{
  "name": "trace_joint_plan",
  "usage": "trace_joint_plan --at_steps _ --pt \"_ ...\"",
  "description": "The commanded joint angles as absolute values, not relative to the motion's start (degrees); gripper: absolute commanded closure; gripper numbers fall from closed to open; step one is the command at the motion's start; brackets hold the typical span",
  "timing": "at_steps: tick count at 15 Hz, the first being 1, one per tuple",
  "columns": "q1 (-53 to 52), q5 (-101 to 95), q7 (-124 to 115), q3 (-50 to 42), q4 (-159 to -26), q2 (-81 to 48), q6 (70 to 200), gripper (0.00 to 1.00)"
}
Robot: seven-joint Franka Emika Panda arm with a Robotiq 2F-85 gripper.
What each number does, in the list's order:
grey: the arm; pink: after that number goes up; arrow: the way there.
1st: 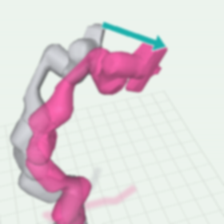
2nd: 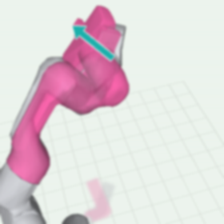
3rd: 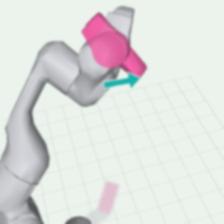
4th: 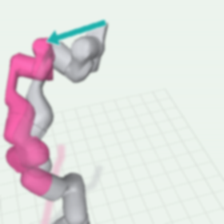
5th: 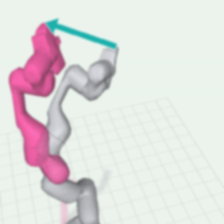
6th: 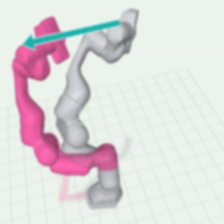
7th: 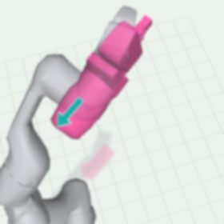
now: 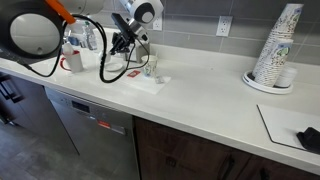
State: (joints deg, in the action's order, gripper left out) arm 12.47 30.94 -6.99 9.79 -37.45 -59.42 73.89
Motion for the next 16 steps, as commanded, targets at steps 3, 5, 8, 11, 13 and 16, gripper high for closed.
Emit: trace_joint_plan --at_steps 3,5,8,11,13,16 --pt "14.6 35.1 3.6 13.8 -37.6 -59.4 74.5 0.94" --pt "14.7 36.1 6.6 14.6 -37.8 -59.3 75.0 0.94" --pt "14.4 35.7 12.7 14.7 -37.9 -59.3 77.5 0.94" --pt "14.3 35.3 20.0 14.6 -38.4 -59.2 80.0 0.94" --pt "14.5 35.4 24.3 14.7 -39.1 -58.9 80.8 0.94" --pt "14.7 35.3 29.5 14.6 -40.0 -58.4 80.3 0.94"
